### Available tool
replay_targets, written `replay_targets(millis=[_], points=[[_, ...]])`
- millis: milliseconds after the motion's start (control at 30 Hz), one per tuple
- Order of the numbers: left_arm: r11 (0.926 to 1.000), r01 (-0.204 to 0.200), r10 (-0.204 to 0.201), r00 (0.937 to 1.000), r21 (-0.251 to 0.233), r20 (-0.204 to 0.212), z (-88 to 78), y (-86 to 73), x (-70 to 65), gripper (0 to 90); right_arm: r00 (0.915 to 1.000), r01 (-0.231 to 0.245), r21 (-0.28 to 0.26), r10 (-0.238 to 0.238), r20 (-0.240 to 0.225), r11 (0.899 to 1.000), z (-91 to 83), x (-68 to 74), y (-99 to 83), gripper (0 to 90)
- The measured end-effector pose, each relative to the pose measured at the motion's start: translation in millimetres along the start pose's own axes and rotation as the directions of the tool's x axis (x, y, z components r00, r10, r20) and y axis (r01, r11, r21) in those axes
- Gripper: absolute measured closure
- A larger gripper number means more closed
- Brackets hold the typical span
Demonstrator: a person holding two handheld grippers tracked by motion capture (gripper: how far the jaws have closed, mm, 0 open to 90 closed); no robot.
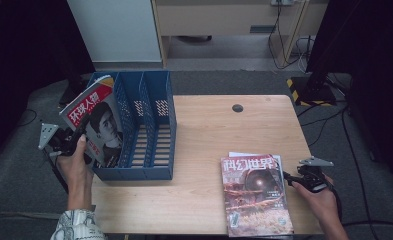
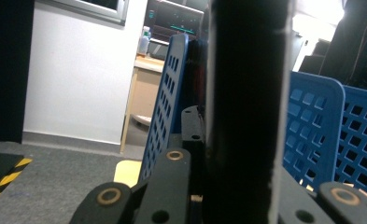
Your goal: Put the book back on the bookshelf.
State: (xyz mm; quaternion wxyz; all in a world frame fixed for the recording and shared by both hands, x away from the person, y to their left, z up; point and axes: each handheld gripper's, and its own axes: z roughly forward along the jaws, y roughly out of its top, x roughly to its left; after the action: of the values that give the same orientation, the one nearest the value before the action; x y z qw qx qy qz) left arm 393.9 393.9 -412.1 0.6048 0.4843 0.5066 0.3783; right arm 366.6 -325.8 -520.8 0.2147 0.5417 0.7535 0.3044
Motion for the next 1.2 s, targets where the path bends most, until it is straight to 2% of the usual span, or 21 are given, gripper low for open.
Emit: replay_targets(millis=[167, 400, 667, 1200], points=[[0.9996, 0.025, -0.025, 0.9993, 0.016, -0.028, -10.1, -2.7, 6.8, 85.7, 1.0, 0.006, 0.003, -0.006, -0.003, 1.0, -0.2, 0.3, 0.2, 36.3], [0.9976, 0.068, -0.068, 0.9969, 0.014, -0.039, -17.2, -6.7, 14.3, 84.9, 1.0, 0.006, 0.004, -0.006, -0.004, 1.0, 0.0, 0.8, 0.3, 35.9], [0.9958, 0.085, -0.084, 0.9955, 0.035, -0.044, -18.7, -10.0, 13.2, 84.3, 1.0, 0.002, -0.006, -0.002, -0.008, 1.0, -0.8, 0.3, 0.9, 35.9], [0.9934, 0.087, -0.083, 0.9949, 0.075, -0.056, -19.1, -10.8, 14.8, 81.4, 0.9999, -0.001, -0.009, 0.001, -0.015, 1.0, -1.3, 0.6, 1.7, 35.3]])
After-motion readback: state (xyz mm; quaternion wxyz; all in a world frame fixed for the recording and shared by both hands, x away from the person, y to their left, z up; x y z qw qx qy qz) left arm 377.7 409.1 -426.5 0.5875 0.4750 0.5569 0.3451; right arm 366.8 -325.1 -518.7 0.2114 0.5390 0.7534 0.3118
